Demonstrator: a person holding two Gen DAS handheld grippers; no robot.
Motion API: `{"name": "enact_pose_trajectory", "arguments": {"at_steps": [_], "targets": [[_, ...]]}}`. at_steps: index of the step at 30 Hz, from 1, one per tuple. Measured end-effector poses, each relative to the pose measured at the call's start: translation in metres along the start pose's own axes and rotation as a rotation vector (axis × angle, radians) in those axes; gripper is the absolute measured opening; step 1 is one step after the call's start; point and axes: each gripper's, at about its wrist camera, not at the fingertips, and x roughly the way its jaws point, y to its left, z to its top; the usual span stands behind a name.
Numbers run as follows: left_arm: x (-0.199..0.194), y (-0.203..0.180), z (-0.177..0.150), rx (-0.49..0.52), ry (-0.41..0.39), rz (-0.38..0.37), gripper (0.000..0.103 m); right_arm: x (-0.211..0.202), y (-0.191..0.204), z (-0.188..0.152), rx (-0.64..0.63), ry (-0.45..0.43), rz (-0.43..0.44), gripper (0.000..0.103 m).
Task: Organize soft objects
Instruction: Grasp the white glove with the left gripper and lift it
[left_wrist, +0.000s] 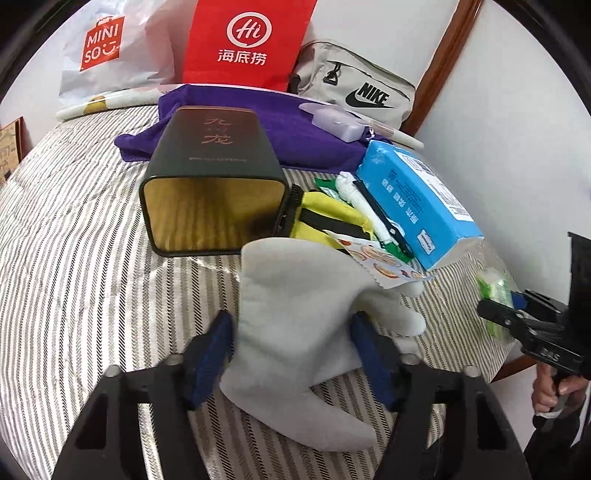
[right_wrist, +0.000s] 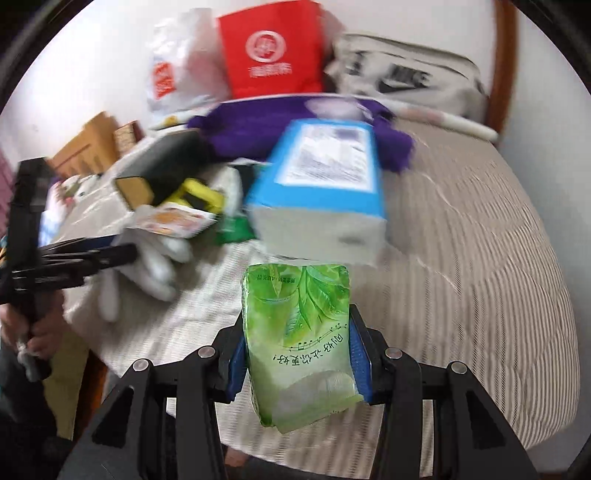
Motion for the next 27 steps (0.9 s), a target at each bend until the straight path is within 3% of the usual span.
{"name": "enact_pose_trajectory", "arguments": {"at_steps": [2, 6, 11, 27], "targets": [[-0.002, -0.003, -0.002, -0.002, -0.002, -0.003, 0.048, 0.006, -0.008, -0.001, 0.031, 0.001, 0.002, 0.046], [-0.012, -0.009, -0.003, 0.011, -0.025, 0.007, 0.028, 0.013, -0.011, -0.001, 0.057, -0.006, 0.022, 0.046], [-0.034, -0.012, 0.000, 0.018, -0.067, 0.028, 0.016, 0.016, -0.009, -0.004, 0.067, -0.017, 0.023, 0.046], [-0.081, 0.005, 0.016, -0.065, -0.151, 0.064, 0.013, -0.004, 0.001, 0.002, 0.034, -0.044, 0.094, 0.045]]}}
